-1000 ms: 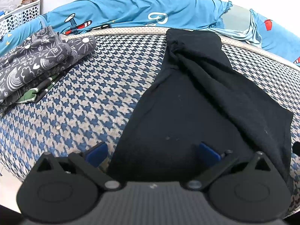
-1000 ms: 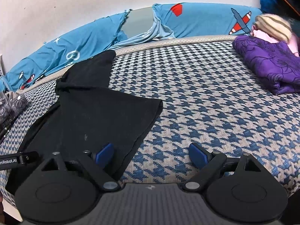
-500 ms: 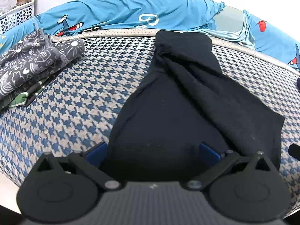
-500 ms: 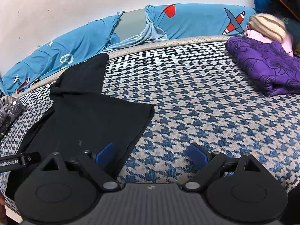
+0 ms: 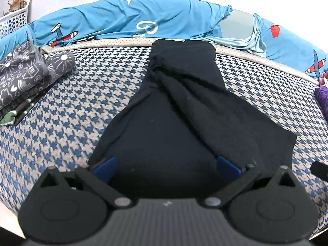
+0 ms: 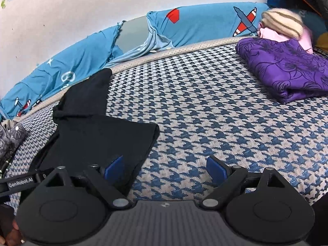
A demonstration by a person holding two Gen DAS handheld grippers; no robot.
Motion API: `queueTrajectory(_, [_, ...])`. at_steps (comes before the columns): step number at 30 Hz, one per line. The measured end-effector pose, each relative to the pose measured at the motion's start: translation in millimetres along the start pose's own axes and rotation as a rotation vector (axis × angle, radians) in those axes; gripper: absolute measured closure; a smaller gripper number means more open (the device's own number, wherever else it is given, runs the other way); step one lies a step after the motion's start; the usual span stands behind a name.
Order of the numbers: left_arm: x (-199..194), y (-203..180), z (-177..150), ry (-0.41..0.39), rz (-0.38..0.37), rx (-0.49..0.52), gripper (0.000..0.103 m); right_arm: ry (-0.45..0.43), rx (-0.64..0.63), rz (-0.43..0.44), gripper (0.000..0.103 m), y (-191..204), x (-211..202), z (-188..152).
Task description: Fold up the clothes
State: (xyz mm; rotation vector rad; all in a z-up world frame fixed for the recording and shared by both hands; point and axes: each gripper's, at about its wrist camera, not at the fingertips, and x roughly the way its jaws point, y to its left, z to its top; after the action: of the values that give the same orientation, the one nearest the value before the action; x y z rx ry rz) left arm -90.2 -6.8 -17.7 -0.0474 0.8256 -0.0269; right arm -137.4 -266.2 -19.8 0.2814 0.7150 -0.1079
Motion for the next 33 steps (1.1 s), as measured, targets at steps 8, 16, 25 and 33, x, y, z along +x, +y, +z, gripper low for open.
queueTrajectory(8, [6.1,-4.8,0.7,0.013,-0.004,-0.005,0.0,0.011,0.02,-0.004,0.016,-6.1,7.6,-2.3])
queueTrajectory(16, [5.7,-12.9,-0.3,0.001,-0.001,0.03,0.0,0.008,0.023,-0.006,0.016,-7.5,9.3,-3.4])
queueTrajectory(25, [5.0,-12.2,-0.4,-0.002,-0.001,0.023,0.0,-0.019,-0.007,-0.016,0.016,-3.1,7.4,-5.5])
queueTrajectory(33, [0.9,-7.1,0.8,-0.013,0.005,0.013,0.0,-0.028,-0.022,0.002,0.016,-0.6,7.4,-7.7])
